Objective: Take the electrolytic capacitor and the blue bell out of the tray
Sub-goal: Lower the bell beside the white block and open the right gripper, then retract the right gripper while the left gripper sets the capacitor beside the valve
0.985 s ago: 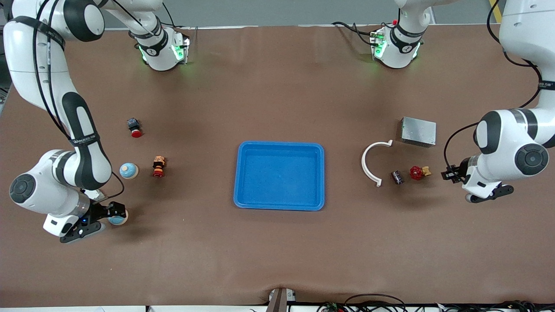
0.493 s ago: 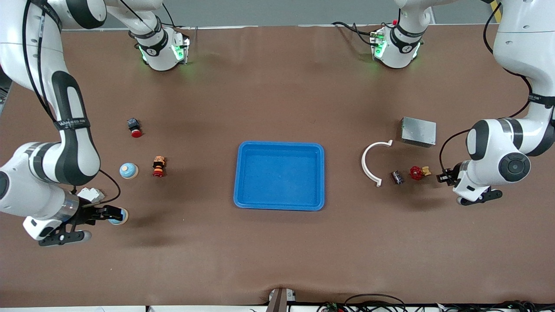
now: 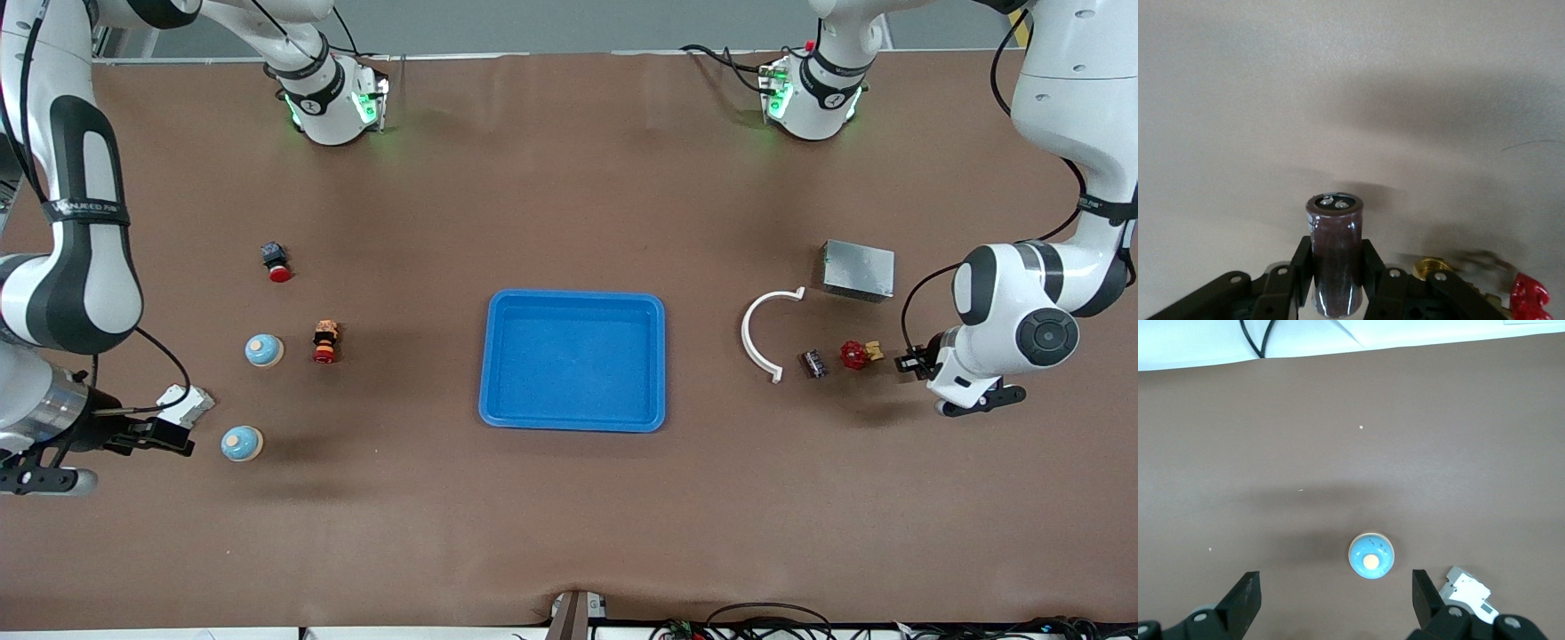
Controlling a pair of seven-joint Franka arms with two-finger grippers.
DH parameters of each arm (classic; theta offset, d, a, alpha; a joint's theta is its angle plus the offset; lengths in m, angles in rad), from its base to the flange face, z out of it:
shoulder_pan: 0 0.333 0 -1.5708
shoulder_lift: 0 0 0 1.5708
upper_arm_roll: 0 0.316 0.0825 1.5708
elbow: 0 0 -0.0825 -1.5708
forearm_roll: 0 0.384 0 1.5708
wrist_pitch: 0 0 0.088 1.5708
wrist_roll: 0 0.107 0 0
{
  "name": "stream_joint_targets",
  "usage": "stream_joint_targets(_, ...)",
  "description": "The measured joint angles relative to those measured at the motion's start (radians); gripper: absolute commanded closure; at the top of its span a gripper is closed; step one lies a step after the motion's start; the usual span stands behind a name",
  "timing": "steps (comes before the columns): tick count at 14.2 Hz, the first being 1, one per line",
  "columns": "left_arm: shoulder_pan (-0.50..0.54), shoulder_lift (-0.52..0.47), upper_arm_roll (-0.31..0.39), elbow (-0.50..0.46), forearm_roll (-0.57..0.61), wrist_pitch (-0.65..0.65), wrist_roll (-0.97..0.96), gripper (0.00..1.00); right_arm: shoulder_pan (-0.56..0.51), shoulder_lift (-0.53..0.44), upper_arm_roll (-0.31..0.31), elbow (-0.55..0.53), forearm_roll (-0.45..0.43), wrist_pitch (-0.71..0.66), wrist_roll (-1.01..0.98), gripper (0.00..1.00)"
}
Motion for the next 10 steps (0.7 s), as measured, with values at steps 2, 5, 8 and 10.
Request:
stream_joint_targets(2,0.0,0.011,0.0,0.0,0.0,0.009,0.0,1.0,-0.008,0.0,0.0,-0.006,0.0,0.008,0.0,0.0)
stream_joint_targets(5,0.0,0.026,0.0,0.0,0.0,0.019,0.0,1.0,-0.015,0.001,0.0,-0.011,0.001,0.052,0.0,0.0)
stream_joint_targets(8,0.001,0.03,0.0,0.0,0.0,0.02,0.0,1.0,-0.013,0.001,0.005,-0.011,0.001,0.077,0.001,0.0)
stream_joint_targets(10,0.001,0.03,0.0,0.0,0.0,0.02,0.0,1.0,-0.009,0.001,0.009,-0.01,0.001,0.079,0.002,0.0)
